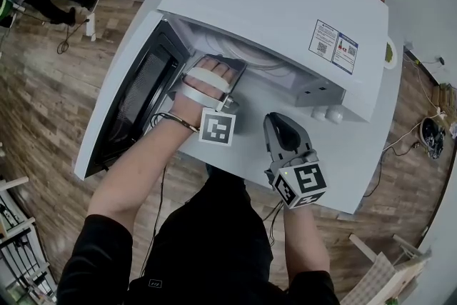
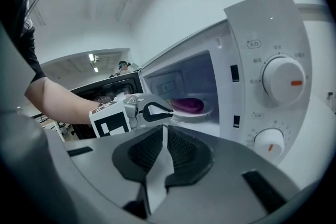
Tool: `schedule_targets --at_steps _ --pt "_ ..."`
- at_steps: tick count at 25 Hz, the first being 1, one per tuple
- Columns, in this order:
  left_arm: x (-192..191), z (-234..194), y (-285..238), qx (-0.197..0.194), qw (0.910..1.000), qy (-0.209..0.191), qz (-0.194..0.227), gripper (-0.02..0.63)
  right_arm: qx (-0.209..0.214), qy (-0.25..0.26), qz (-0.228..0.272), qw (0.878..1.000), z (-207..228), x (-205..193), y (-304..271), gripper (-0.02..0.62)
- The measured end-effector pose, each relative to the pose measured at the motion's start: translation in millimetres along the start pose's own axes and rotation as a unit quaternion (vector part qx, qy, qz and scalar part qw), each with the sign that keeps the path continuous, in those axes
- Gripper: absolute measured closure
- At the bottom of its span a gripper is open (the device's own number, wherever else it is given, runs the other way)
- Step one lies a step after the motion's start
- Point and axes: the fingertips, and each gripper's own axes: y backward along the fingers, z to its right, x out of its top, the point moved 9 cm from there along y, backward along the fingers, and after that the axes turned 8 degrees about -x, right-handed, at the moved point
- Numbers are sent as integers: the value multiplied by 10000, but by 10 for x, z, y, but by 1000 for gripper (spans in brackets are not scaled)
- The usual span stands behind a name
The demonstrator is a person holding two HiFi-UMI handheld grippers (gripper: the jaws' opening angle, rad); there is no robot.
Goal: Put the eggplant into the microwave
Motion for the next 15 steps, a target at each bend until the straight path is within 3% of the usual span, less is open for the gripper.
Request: schedule_targets --at_steps 15 --pt "139 42 485 -39 9999 35 146 580 -23 89 82 9999 -209 146 239 557"
